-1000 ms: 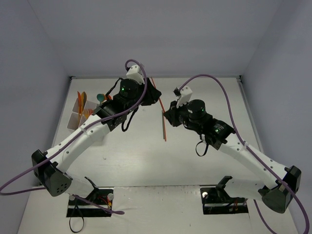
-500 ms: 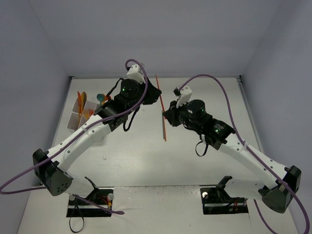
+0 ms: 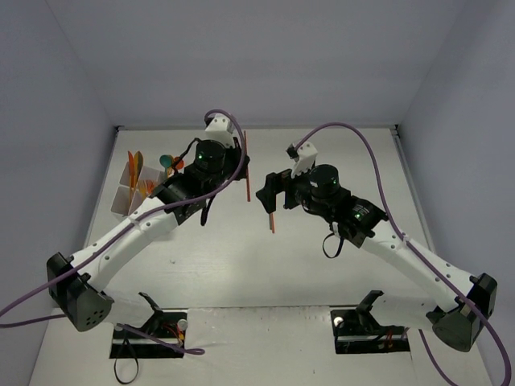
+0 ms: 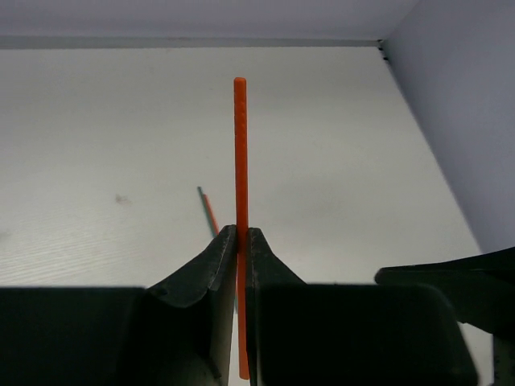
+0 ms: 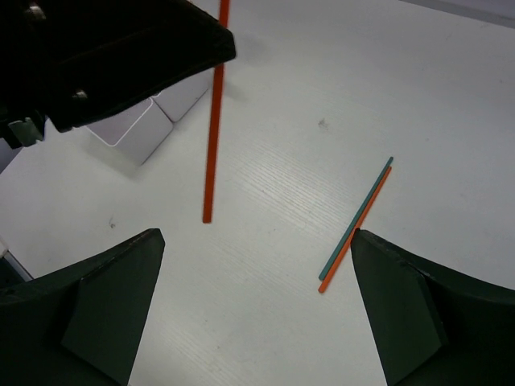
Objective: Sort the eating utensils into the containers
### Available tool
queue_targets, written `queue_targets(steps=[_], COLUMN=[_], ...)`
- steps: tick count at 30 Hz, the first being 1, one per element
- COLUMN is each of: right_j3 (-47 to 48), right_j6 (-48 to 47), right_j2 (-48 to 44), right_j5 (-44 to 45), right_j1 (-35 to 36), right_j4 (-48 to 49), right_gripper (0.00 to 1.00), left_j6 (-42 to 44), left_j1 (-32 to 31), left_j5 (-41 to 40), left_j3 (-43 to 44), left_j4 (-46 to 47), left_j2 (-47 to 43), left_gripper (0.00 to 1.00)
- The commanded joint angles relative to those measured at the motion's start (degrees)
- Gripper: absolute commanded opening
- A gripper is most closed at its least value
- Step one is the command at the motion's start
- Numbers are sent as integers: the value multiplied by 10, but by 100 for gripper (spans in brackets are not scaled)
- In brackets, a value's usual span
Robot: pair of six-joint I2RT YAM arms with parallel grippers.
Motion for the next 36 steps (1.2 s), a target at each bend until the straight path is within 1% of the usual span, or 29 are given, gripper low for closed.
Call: queue_targets(steps=[1, 3, 5, 9, 11, 13, 15, 19, 23, 26, 29, 32, 36], right_j3=[-7, -14, -19, -24, -24, -23, -24, -27, -34, -42, -47, -53, -56], right_j6=[12, 21, 37, 39, 37, 35, 32, 28, 24, 22, 21, 17, 12], right_j2=[-2, 1, 8, 21, 27, 31, 36, 38, 33, 29, 25, 27, 39], right_j5=[17, 23, 41, 31, 31, 29, 9, -1, -4, -4, -6, -7, -4], right_j1=[-3, -5, -10, -15, -16, -17, -18, -21, -26, -33, -40, -42, -44], right_j4=[42, 40, 36, 34, 32, 32, 31, 29, 24, 20, 19, 18, 16], right_gripper=[100, 100, 100, 100, 100, 100, 100, 100, 100, 100, 100, 100, 100], left_j6=[155, 204, 227, 291, 319, 325, 334, 370, 388, 384, 385, 391, 375], left_j1=[17, 57, 105, 222, 275, 313, 369, 396, 413, 416, 437, 444, 448], left_j5=[-120, -145, -132, -94, -76, -57, -33, -46, -61, -61, -67, -78, -81], left_j3=[-3, -15, -40, -88, -110, -122, -135, -159, -163, -167, -184, -205, -223], left_j4=[-20, -36, -45, -10, 4, 11, 32, 86, 139, 151, 180, 199, 209], left_j2=[-71, -86, -114, -152, -155, -149, -133, -103, -55, -34, -24, -16, -8], left_gripper=[0, 0, 0, 0, 0, 0, 0, 0, 0, 0, 0, 0, 0])
